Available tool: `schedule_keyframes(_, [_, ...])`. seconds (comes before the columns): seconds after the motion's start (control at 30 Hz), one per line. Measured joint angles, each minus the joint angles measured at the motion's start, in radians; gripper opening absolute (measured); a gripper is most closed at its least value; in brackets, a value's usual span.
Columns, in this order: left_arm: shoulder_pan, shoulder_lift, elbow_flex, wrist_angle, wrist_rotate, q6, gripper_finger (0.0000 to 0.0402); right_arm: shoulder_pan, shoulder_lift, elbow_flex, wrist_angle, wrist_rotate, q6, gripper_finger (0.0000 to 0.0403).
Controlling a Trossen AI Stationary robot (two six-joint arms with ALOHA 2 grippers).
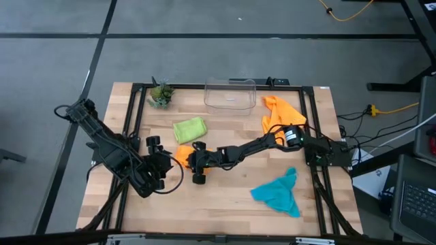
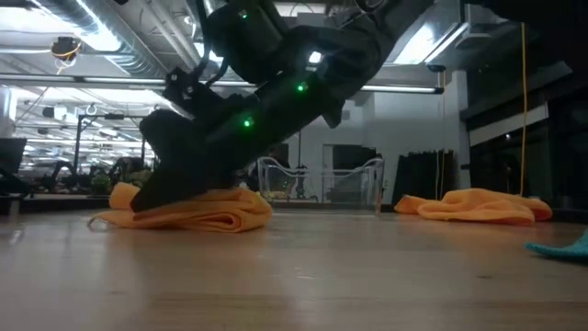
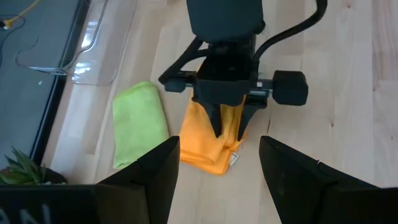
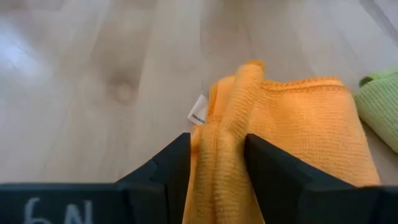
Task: Fold microfiber towels
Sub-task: Put the orange microfiber cloth into the transparent bin
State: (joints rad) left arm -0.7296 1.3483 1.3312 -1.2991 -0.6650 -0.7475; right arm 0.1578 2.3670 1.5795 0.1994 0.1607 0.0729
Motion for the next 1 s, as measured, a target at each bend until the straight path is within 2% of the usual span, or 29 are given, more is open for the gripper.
schedule_keyframes(0.6, [0.000,0.000,0.000,0.000,-0.005,0.000,0.0213,0.013,0.064,0.008,0.024,0.028,0.004,0.0155])
schedule_keyframes(0.8, [0.000,0.000,0.000,0.000,-0.006,0.000,0.0213,0.014,0.025,0.020,-0.020,0.026,0.024,0.0155])
schedule_keyframes(1.0, [0.000,0.000,0.000,0.001,-0.007,0.000,0.0213,0.022,-0.073,0.030,-0.014,0.027,-0.002,0.0155])
